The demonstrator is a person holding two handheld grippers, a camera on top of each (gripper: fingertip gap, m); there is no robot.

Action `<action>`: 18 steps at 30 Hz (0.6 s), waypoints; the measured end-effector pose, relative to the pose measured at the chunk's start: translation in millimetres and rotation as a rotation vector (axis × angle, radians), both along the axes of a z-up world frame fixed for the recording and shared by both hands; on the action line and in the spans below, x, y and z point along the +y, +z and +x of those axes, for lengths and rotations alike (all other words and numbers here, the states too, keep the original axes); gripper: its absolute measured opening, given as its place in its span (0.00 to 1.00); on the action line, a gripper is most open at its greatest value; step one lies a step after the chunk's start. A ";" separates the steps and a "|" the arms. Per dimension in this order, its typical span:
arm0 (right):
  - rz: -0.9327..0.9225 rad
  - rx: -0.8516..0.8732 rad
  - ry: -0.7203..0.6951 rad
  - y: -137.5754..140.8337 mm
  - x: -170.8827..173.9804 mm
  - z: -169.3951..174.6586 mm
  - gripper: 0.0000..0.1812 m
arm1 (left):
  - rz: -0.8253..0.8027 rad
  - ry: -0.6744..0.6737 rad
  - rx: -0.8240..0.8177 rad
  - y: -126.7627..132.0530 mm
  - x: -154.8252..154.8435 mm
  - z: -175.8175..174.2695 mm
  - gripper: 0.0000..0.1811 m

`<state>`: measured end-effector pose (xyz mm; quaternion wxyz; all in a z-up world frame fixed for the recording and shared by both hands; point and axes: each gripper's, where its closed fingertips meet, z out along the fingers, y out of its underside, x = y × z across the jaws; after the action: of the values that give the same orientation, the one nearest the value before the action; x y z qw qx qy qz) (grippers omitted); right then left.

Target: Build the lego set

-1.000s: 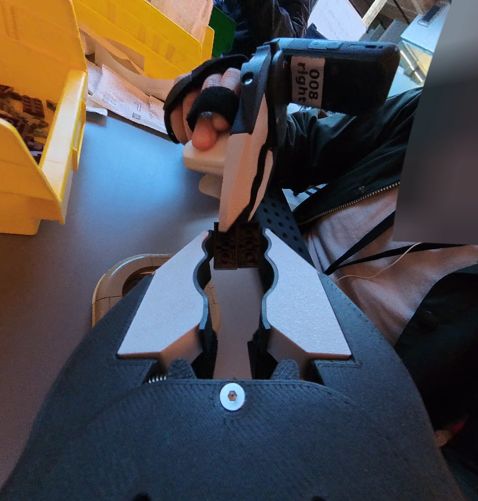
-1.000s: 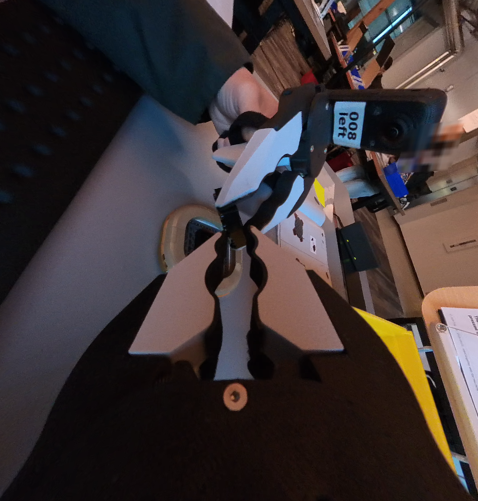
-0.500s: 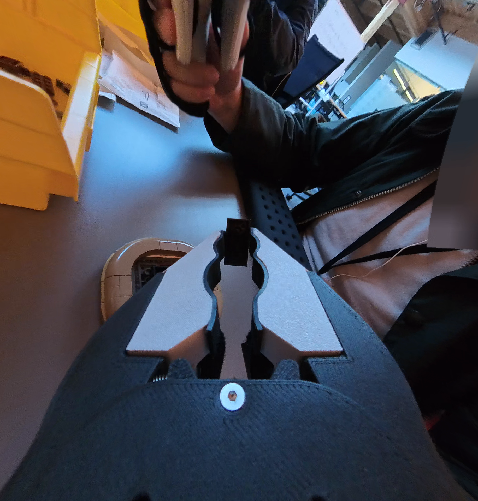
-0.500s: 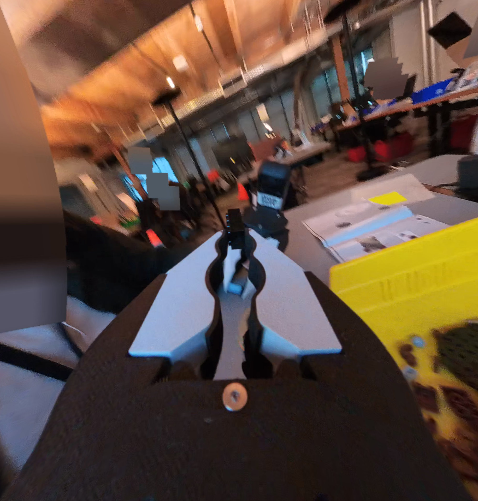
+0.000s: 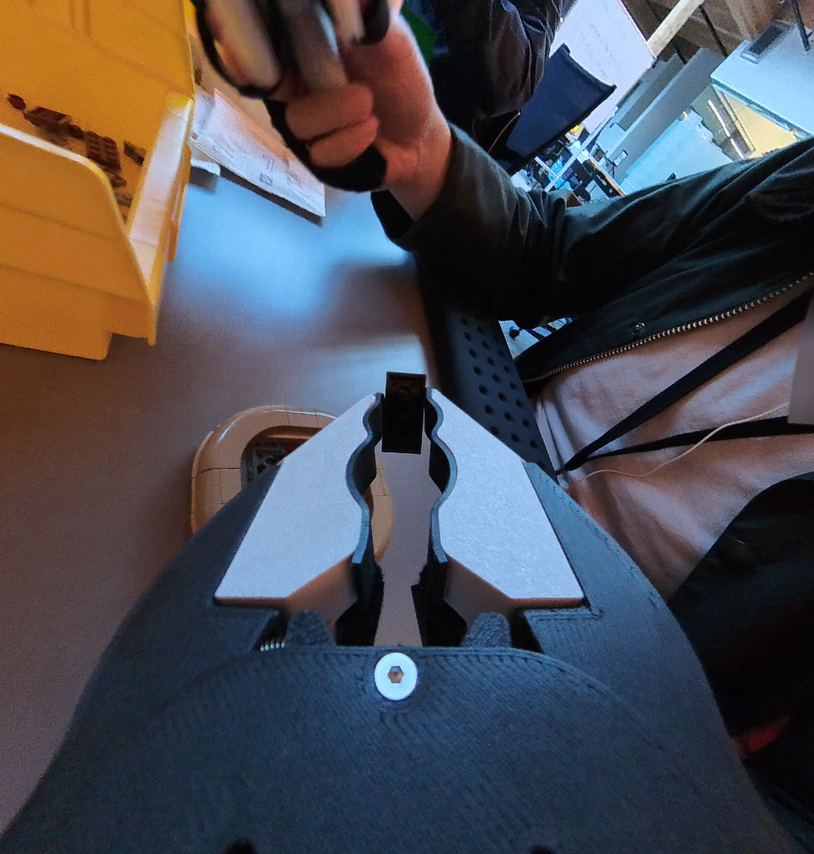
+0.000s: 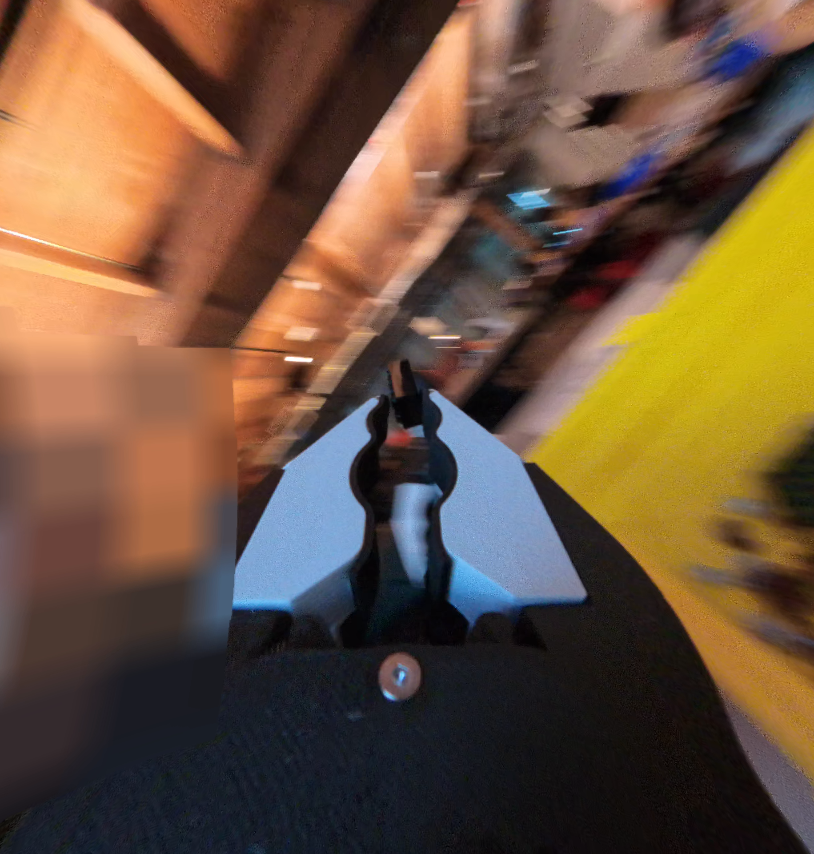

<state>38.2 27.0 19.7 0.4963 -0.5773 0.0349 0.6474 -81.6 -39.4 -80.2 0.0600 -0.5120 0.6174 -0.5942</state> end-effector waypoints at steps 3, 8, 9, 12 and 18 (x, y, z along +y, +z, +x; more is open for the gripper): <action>-0.008 -0.489 -0.361 -34.5 25.5 33.9 0.31 | -0.019 0.050 -0.029 6.9 8.3 2.9 0.09; 0.391 -0.857 -0.358 -9.0 1.8 -15.0 0.31 | -0.209 0.114 -0.104 32.3 20.2 7.2 0.09; 0.494 -0.928 -0.307 -10.2 -7.9 -39.1 0.32 | -0.275 0.102 -0.128 40.4 19.8 6.5 0.08; 0.777 -1.236 -0.185 -35.7 -33.3 -102.6 0.35 | -0.384 0.085 -0.177 54.7 19.8 5.9 0.08; 0.911 -1.446 -0.355 -39.2 -31.3 -132.9 0.31 | -0.511 0.052 -0.268 76.8 18.0 3.6 0.08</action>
<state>-94.7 -4.3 -19.4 0.6727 -0.5782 -0.4615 -0.0138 -78.1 -21.4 -3.4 0.0252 -0.4431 0.4208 -0.7912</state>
